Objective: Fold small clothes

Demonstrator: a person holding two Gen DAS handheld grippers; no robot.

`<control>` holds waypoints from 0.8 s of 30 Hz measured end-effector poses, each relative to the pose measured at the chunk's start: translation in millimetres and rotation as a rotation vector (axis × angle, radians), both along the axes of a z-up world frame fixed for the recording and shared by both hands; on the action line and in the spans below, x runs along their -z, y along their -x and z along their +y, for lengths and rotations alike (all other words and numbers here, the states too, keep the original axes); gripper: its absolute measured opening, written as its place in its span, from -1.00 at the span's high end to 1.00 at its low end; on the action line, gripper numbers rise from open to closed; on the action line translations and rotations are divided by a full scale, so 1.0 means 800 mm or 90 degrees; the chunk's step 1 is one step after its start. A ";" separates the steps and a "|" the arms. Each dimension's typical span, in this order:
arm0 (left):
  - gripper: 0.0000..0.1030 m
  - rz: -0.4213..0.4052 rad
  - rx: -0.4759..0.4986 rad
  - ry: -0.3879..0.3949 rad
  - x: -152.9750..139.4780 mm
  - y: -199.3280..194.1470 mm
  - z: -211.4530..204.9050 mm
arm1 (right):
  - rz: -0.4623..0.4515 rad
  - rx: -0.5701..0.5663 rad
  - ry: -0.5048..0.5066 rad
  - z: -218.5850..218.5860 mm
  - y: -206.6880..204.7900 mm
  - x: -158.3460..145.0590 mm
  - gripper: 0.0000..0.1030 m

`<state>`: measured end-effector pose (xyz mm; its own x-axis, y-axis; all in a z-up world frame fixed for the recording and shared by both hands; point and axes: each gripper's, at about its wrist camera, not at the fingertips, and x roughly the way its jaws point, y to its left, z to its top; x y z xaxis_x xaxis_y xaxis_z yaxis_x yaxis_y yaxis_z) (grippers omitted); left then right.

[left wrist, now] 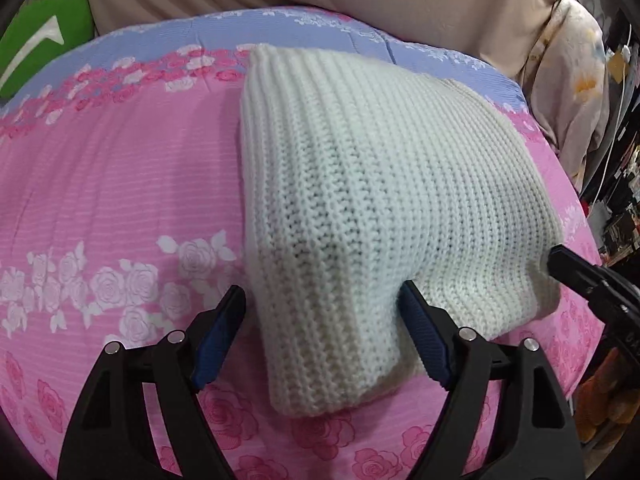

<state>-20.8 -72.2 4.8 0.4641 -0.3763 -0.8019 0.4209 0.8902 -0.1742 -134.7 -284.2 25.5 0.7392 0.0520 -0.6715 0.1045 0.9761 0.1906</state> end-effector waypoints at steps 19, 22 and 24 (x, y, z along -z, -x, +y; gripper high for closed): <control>-0.55 -0.033 -0.011 -0.031 0.003 0.008 -0.014 | -0.029 0.044 0.005 -0.019 -0.034 -0.018 0.63; -0.55 -0.033 -0.012 -0.030 0.003 0.008 -0.014 | -0.048 0.047 0.015 -0.015 -0.024 -0.030 0.47; -0.55 -0.030 -0.012 -0.024 0.001 0.008 -0.012 | -0.014 0.068 0.030 -0.024 -0.037 -0.007 0.37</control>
